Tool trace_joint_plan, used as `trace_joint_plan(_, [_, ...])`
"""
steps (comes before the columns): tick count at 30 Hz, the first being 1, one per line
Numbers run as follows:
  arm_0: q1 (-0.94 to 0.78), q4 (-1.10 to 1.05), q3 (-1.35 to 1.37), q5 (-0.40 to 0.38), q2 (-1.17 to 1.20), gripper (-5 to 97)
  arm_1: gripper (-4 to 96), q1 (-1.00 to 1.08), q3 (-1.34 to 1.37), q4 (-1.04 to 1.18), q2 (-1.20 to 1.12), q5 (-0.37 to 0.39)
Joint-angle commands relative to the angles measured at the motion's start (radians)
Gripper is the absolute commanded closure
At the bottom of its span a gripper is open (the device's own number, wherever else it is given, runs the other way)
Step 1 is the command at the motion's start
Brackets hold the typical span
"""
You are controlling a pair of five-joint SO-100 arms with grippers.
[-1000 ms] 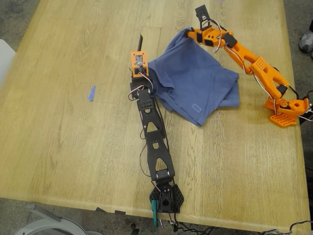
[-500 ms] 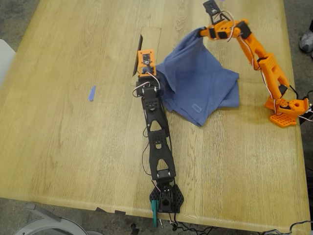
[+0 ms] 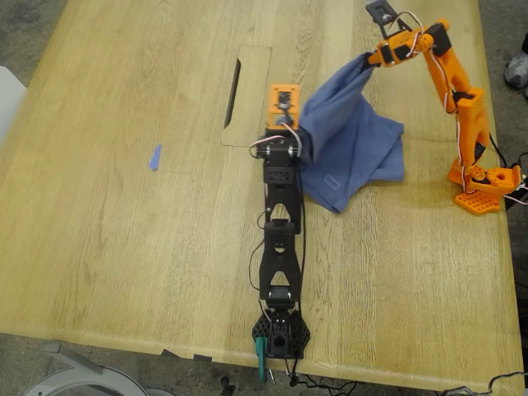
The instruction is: Fold a T-shirt
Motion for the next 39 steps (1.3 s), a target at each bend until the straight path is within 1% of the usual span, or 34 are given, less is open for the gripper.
trace_joint_plan(1, [0.021,0.061,-0.031,-0.011,0.216,92,91.1,0.028,0.126,0.0,0.161,0.005])
trace_joint_plan(4, [0.048,0.061,0.066,-0.015,0.278,92,91.1,0.018,0.261,-0.002,0.245,0.006])
trace_joint_plan(9, [0.103,0.061,0.109,-0.034,0.282,92,91.1,-0.014,0.486,-0.021,0.379,0.015])
trace_joint_plan(13, [0.137,0.061,0.163,-0.043,0.282,92,91.1,-0.028,0.747,-0.091,0.528,0.018])
trace_joint_plan(20, [0.179,0.061,0.376,-0.051,0.376,92,91.2,-0.06,1.103,-0.169,0.75,0.028])
trace_joint_plan(24, [0.216,0.061,0.414,-0.06,0.388,92,91.2,-0.067,1.275,-0.199,0.868,0.029])
trace_joint_plan(31, [0.35,0.061,0.46,-0.055,0.396,92,91.2,-0.086,1.548,-0.268,1.065,0.037])
trace_joint_plan(39, [0.453,0.06,0.511,-0.048,0.339,92,91.2,-0.1,1.778,-0.37,1.206,0.037])
